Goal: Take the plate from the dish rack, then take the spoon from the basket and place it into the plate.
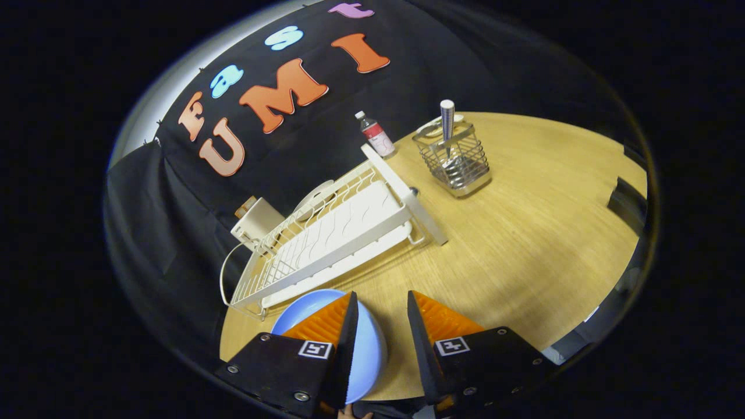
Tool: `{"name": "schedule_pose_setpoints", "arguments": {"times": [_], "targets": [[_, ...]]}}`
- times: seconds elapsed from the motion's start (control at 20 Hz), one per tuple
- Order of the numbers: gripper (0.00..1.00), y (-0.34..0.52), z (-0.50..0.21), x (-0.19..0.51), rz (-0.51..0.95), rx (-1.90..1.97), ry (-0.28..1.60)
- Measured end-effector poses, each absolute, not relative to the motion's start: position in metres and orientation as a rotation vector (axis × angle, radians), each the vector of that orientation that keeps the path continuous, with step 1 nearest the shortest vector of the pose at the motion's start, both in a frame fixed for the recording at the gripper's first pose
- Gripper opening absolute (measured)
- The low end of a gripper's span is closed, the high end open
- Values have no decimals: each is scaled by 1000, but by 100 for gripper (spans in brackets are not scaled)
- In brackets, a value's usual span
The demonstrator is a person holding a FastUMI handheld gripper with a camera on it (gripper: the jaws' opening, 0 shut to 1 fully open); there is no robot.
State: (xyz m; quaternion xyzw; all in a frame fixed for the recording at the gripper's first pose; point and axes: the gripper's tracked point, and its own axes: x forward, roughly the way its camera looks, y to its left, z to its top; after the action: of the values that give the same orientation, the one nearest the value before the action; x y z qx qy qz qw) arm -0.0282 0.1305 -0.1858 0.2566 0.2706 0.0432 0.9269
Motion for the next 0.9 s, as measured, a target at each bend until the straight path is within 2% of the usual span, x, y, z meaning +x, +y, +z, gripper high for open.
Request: {"name": "schedule_pose_setpoints", "arguments": {"times": [0.35, 0.4, 0.6, 0.85, 0.9], "targets": [[74, 39, -139, 19, -29, 205, 293], [80, 30, -131, 27, -35, 171, 259], [88, 6, -113, 65, -39, 82, 149], [89, -4, -122, 103, -22, 79, 123], [86, -5, -125, 108, -16, 86, 131]]}}
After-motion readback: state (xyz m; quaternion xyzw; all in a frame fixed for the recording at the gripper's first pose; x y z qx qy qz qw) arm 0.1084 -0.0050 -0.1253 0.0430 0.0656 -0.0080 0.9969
